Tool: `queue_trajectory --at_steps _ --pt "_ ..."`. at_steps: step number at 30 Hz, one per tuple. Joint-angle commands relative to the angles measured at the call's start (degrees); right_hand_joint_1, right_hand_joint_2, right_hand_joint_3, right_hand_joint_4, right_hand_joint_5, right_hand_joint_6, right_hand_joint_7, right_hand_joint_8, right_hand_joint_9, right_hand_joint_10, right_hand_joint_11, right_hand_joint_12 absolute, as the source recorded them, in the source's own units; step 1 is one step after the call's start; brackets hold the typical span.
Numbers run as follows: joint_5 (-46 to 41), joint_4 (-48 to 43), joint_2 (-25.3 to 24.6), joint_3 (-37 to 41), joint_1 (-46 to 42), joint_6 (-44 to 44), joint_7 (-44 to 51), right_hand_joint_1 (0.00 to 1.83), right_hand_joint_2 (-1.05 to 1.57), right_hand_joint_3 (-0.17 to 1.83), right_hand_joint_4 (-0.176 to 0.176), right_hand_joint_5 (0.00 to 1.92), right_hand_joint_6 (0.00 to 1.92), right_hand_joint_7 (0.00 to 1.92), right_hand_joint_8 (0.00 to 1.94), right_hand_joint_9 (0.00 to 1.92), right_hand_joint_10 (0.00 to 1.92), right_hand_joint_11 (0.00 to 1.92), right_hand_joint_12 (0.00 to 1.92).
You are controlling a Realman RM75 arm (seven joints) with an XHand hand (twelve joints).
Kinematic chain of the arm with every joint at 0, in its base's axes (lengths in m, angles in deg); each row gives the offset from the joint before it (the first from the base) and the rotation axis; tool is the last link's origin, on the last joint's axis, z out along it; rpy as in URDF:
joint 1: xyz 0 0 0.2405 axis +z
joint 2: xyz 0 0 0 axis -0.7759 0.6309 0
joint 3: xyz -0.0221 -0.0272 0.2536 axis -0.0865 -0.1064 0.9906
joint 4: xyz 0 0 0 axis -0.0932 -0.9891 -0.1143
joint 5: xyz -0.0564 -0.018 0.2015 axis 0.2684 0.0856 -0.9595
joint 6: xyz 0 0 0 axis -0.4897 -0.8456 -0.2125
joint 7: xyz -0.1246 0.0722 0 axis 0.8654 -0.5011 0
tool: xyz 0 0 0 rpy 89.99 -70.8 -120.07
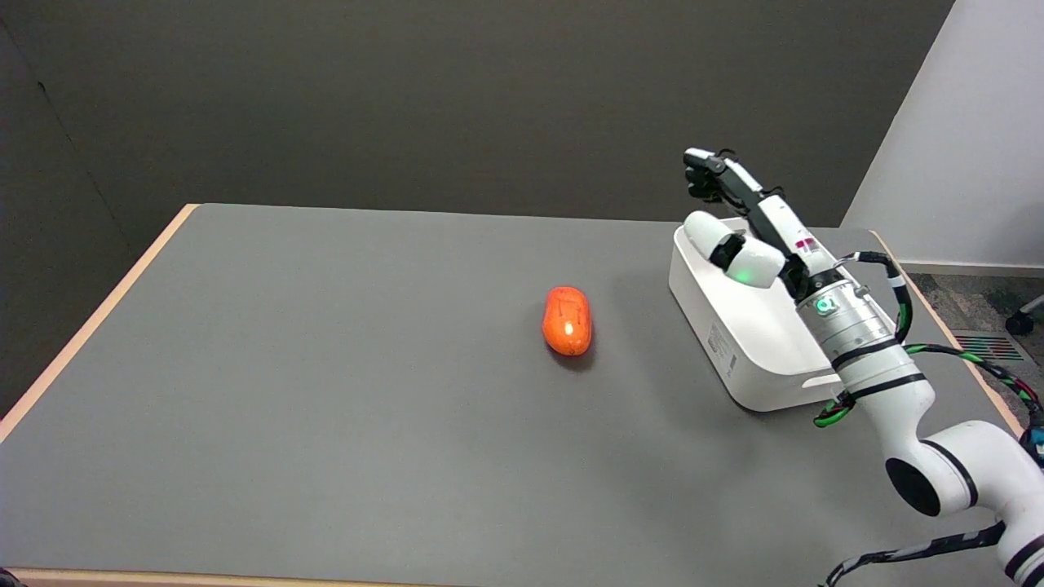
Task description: Pick up mango.
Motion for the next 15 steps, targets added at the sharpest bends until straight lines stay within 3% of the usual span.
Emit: queue_trajectory --at_steps 1,10,15 --pt "11.7 21.1 -4.0 0.4 -2.6 -28.6 6.9 0.30 0.63 0.97 0.030 0.15 0.40 0.27 0.38 0.20 0.75 0.00 1.10" --pt "30.6 23.6 -23.4 -10.0 10.3 -36.8 11.6 0.33 0.66 0.93 -0.056 0.18 0.42 0.31 0.47 0.24 0.89 0.06 1.25" --pt "50.9 22.8 -32.1 -17.7 15.3 -41.3 11.6 0.34 0.66 0.93 -0.065 0.19 0.43 0.32 0.49 0.25 0.92 0.07 1.29"
